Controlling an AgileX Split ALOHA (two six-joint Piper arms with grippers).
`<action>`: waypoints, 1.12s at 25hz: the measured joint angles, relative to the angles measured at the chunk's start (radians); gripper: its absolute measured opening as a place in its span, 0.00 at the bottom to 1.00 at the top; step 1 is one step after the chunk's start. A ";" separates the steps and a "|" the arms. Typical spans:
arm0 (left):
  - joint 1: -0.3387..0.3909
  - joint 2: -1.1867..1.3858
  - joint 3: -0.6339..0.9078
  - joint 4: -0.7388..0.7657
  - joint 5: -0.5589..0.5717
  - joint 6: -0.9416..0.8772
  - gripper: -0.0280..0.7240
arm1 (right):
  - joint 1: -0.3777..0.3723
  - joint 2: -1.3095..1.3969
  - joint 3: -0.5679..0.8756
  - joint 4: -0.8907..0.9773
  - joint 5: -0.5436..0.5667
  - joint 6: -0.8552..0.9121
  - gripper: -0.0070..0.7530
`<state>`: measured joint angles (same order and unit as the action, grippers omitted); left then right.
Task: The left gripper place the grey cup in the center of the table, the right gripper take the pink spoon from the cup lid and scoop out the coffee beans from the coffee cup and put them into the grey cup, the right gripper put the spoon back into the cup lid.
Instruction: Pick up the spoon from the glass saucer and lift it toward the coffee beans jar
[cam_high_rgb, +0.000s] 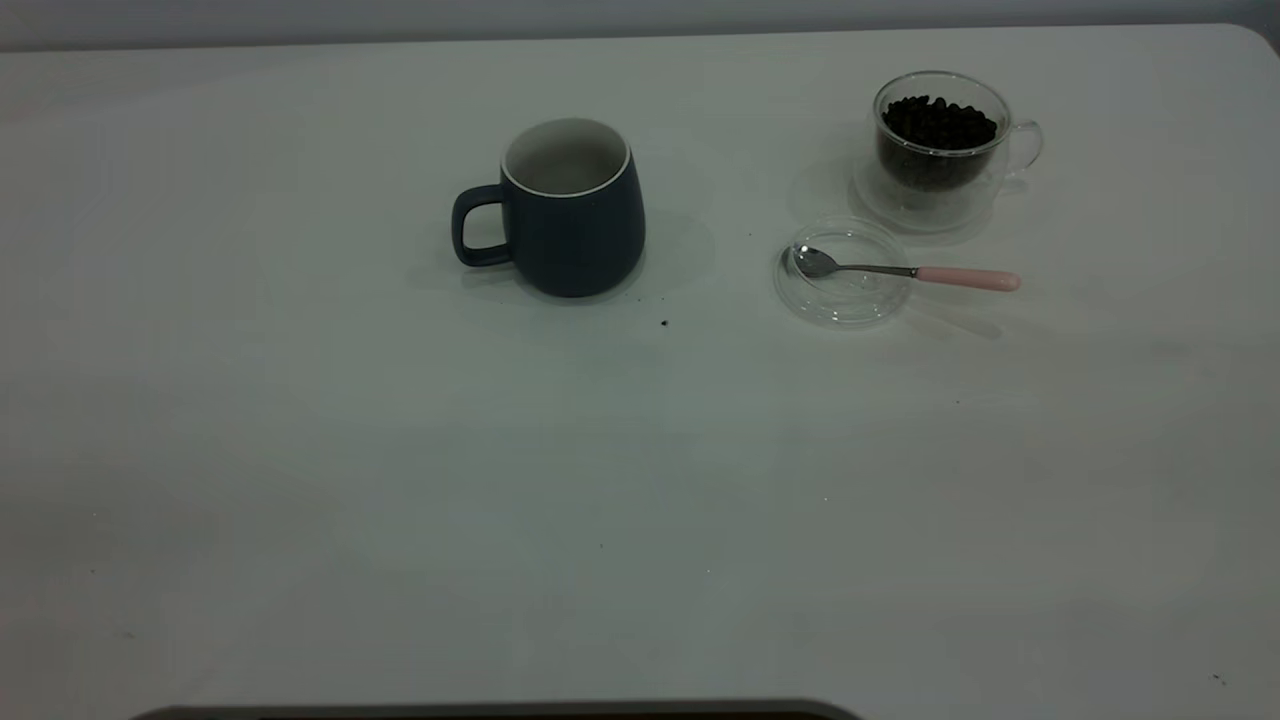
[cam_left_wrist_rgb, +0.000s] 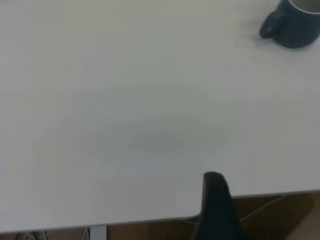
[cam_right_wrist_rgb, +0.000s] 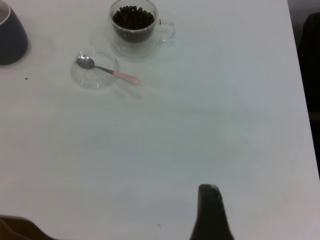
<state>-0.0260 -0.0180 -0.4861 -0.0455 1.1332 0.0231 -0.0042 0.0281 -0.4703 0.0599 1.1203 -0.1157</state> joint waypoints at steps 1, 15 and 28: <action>0.000 0.000 0.000 0.004 0.000 -0.006 0.79 | 0.000 0.000 0.000 0.000 0.000 0.000 0.77; 0.000 0.000 0.000 0.006 0.000 -0.010 0.79 | 0.000 0.000 0.000 0.000 0.000 0.000 0.77; 0.000 0.000 0.000 0.006 0.000 -0.012 0.79 | 0.000 0.472 -0.154 0.048 -0.183 0.125 0.77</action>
<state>-0.0260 -0.0180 -0.4861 -0.0391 1.1332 0.0114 -0.0042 0.5004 -0.6245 0.1081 0.9371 0.0091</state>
